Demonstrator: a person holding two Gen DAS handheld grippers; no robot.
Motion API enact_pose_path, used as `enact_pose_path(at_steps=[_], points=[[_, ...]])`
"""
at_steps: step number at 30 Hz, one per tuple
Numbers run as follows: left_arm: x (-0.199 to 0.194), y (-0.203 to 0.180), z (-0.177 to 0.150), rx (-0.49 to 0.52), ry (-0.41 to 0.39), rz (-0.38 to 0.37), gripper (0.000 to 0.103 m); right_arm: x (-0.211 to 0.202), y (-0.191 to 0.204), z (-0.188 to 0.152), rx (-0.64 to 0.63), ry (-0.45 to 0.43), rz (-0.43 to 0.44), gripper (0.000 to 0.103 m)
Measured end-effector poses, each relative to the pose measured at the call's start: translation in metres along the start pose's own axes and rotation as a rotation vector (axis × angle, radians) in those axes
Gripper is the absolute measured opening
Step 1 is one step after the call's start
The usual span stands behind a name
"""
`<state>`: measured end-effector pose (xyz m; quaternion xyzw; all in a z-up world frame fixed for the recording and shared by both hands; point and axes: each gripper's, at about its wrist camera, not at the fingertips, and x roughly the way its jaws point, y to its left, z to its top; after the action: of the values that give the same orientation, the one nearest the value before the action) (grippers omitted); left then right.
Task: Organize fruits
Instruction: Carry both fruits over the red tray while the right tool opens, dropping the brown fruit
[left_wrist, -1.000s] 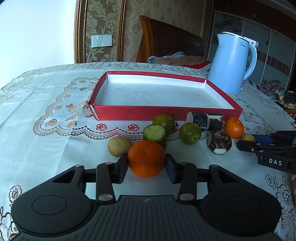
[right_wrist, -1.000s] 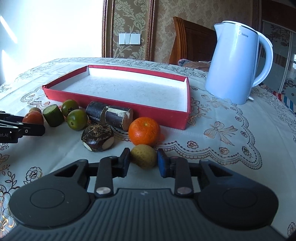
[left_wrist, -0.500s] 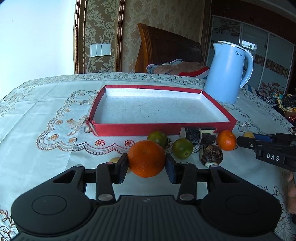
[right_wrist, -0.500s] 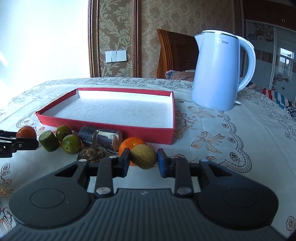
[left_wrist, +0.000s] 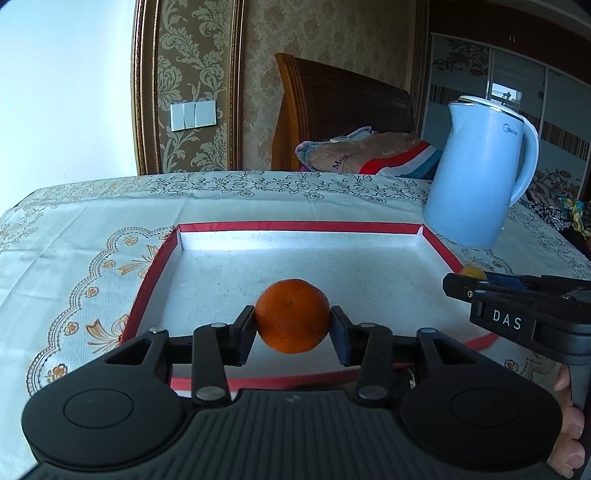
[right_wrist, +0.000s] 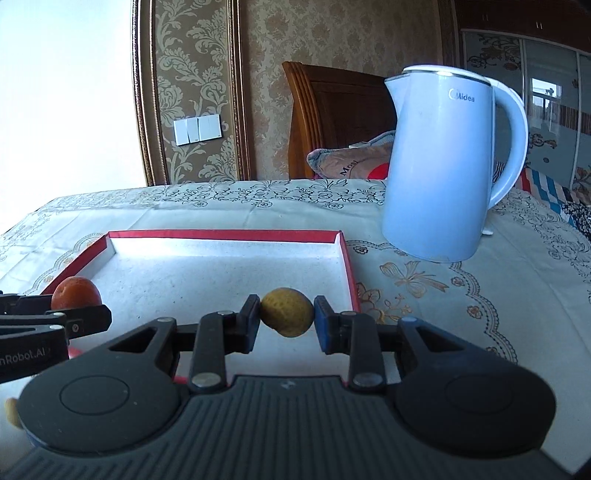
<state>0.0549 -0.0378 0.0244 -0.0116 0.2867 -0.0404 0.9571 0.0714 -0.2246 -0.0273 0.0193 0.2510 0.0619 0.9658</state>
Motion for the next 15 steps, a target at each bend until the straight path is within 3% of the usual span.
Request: enact_pose_path(at_steps=[15], points=[[0.082,0.02,0.036,-0.067,0.128,0.055,0.042,0.081,0.017,0.025,-0.026,0.095,-0.033,0.029]])
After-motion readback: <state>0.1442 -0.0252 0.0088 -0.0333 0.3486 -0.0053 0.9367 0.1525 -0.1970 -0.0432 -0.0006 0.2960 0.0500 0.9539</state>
